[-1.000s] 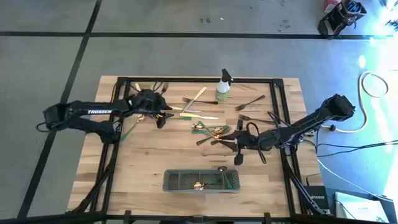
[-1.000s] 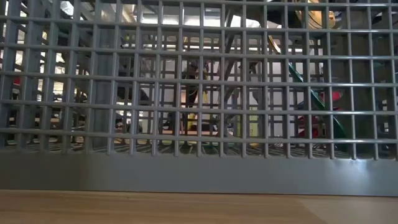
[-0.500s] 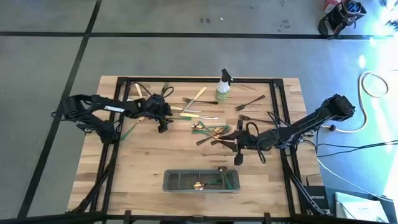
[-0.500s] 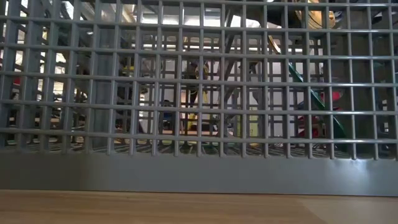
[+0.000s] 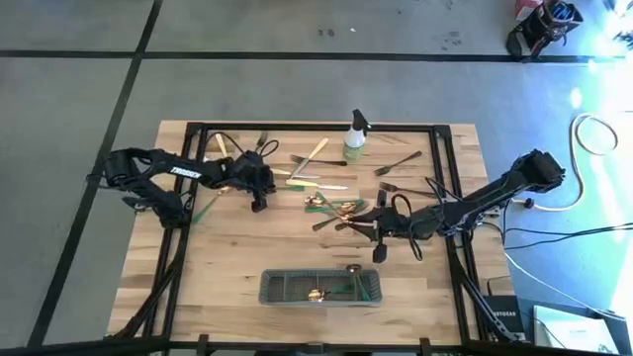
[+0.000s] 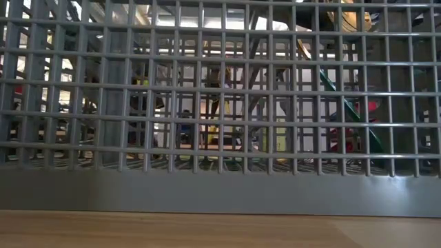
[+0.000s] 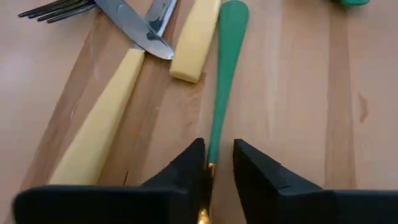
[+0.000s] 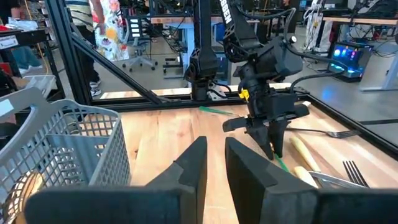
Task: Sort silverware
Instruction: Put the middle green spoon into the gray cutlery rack
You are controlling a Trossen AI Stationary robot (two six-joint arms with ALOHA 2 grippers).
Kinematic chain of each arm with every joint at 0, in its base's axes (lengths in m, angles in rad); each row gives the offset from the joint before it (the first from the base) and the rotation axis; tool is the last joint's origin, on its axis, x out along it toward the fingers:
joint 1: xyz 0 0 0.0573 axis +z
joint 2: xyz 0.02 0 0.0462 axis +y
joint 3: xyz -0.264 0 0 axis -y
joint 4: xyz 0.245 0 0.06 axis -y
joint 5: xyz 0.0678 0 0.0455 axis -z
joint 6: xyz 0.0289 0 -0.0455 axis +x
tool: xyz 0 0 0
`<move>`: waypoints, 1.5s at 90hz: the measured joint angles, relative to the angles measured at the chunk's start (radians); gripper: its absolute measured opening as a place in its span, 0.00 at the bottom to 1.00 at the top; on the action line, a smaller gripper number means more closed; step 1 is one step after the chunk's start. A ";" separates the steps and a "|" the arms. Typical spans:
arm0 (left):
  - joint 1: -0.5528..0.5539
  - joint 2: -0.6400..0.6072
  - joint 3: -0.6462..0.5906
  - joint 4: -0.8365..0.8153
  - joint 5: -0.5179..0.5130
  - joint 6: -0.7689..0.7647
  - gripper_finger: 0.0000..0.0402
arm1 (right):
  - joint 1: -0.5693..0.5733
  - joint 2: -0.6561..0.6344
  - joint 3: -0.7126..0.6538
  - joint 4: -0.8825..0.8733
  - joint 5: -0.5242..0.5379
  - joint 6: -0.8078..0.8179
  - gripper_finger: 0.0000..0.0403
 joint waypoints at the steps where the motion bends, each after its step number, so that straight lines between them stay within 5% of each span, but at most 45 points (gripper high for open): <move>1: 0.001 0.000 0.000 0.000 -0.001 -0.003 0.12 | 0.000 0.000 0.000 0.000 0.000 0.000 0.10; 17: -0.006 -0.003 0.000 -0.004 -0.006 -0.050 0.02 | 0.000 0.000 0.000 0.001 0.000 0.000 0.10; 43: -0.073 -0.070 0.010 -0.094 -0.031 -0.088 0.00 | 0.000 -0.003 0.058 -0.048 0.000 0.019 0.10; 55: -0.118 -0.135 0.059 -0.204 -0.069 -0.094 0.00 | -0.022 -0.003 0.152 -0.222 -0.016 0.038 0.10; 68: -0.186 -0.211 0.140 -0.337 -0.113 -0.090 0.00 | -0.113 0.002 0.296 -0.508 -0.199 0.169 0.10; 80: -0.251 -0.270 0.246 -0.458 -0.160 -0.072 0.00 | -0.183 0.018 0.387 -0.655 -0.261 0.172 0.10; 98: -0.394 -0.280 0.455 -0.690 -0.387 0.086 0.00 | -0.290 0.041 0.452 -0.659 -0.409 0.129 0.10; 111: -0.482 -0.277 0.557 -0.704 -0.513 0.215 0.00 | -0.326 0.083 0.486 -0.649 -0.462 0.103 0.12; 135: -0.589 -0.275 0.647 -0.718 -0.558 0.479 0.00 | -0.335 0.210 0.529 -0.481 -0.460 0.086 0.37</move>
